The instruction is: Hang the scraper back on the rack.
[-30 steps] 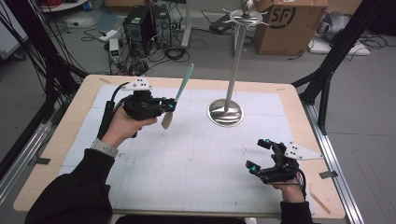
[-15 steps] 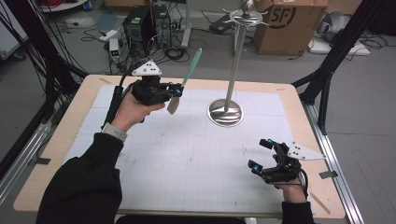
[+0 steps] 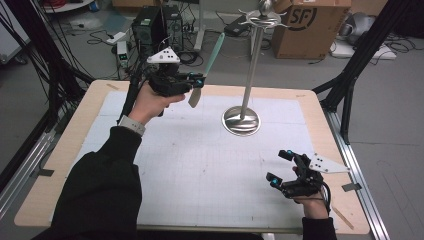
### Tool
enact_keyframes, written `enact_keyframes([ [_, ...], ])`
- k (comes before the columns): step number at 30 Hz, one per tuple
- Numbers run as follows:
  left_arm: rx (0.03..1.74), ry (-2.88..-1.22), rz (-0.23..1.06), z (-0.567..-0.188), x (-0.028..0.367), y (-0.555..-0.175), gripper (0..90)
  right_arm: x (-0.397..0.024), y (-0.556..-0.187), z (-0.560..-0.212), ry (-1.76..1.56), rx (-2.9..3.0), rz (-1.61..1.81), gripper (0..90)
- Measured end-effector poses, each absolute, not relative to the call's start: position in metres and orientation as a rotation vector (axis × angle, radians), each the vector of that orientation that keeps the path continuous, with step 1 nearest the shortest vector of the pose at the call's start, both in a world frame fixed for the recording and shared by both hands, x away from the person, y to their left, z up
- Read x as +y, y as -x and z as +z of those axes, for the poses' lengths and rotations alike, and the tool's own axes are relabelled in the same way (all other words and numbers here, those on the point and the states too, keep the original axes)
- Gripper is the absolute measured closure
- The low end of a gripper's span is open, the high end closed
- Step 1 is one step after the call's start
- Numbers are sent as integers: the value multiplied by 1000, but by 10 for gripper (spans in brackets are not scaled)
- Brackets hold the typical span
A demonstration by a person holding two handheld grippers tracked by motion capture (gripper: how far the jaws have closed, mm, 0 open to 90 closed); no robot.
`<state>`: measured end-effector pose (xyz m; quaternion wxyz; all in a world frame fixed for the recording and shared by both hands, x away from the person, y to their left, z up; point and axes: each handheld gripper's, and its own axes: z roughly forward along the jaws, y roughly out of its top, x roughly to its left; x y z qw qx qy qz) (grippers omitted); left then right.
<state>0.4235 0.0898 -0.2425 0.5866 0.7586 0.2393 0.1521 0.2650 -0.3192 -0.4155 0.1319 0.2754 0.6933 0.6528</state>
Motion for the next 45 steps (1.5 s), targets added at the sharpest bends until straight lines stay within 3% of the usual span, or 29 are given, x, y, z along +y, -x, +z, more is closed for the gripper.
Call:
enact_keyframes([
  [45, 553, -1738, 321, -233, 45, -451, 804, -328, -263, -418, -827, 1976, 1928, 9],
])
